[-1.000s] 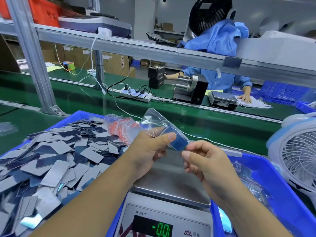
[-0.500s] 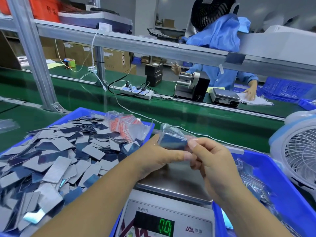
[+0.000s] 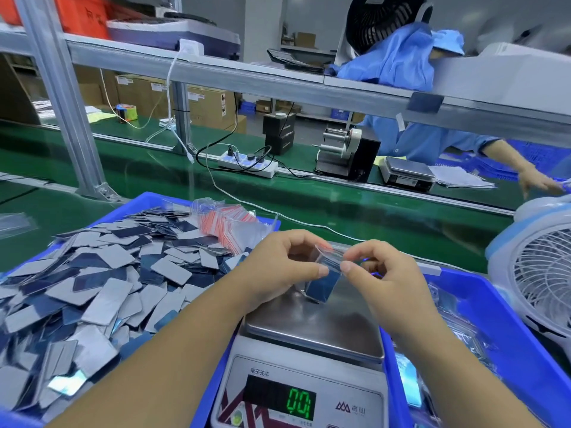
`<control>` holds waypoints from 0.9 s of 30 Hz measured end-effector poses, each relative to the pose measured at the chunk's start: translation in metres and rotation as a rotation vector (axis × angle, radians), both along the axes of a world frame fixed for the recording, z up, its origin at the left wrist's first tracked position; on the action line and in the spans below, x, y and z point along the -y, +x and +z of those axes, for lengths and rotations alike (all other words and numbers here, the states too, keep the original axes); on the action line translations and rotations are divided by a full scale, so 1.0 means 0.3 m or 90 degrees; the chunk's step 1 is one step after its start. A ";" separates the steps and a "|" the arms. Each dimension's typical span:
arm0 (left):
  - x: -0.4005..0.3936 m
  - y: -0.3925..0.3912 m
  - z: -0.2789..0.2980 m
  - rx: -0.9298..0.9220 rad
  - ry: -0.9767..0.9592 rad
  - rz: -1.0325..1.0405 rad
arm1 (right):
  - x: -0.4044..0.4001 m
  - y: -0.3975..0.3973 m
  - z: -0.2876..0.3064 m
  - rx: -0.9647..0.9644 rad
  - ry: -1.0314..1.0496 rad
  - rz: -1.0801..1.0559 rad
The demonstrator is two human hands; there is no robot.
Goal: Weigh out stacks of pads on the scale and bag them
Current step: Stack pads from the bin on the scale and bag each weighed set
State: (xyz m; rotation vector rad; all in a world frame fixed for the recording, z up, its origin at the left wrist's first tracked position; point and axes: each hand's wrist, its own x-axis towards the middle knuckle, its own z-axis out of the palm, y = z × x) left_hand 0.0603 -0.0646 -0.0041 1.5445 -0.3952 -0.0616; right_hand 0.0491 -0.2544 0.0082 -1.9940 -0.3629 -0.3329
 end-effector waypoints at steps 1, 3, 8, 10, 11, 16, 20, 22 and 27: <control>-0.003 0.000 0.000 -0.013 0.001 0.000 | 0.001 0.001 0.001 -0.003 -0.002 0.001; -0.009 0.002 0.002 -0.041 -0.016 0.004 | 0.000 0.002 0.004 0.006 0.001 -0.002; -0.026 0.010 0.007 -0.059 -0.047 0.060 | 0.005 0.010 0.006 0.000 0.097 0.004; -0.024 0.011 0.006 -0.059 -0.034 0.067 | 0.006 0.011 0.004 -0.025 0.131 0.015; -0.023 0.011 0.005 -0.060 -0.031 0.066 | 0.005 0.012 0.003 -0.038 0.147 0.024; -0.016 0.005 0.006 -0.026 0.012 0.053 | 0.000 0.014 -0.002 -0.061 0.165 0.060; -0.009 0.009 -0.003 -0.007 0.039 0.050 | -0.014 0.013 -0.017 -0.059 0.168 0.072; -0.005 0.012 -0.007 0.005 0.049 0.047 | -0.019 0.013 -0.023 -0.054 0.159 0.066; 0.006 0.016 -0.021 0.056 0.086 0.062 | -0.025 0.006 -0.028 -0.038 0.161 0.084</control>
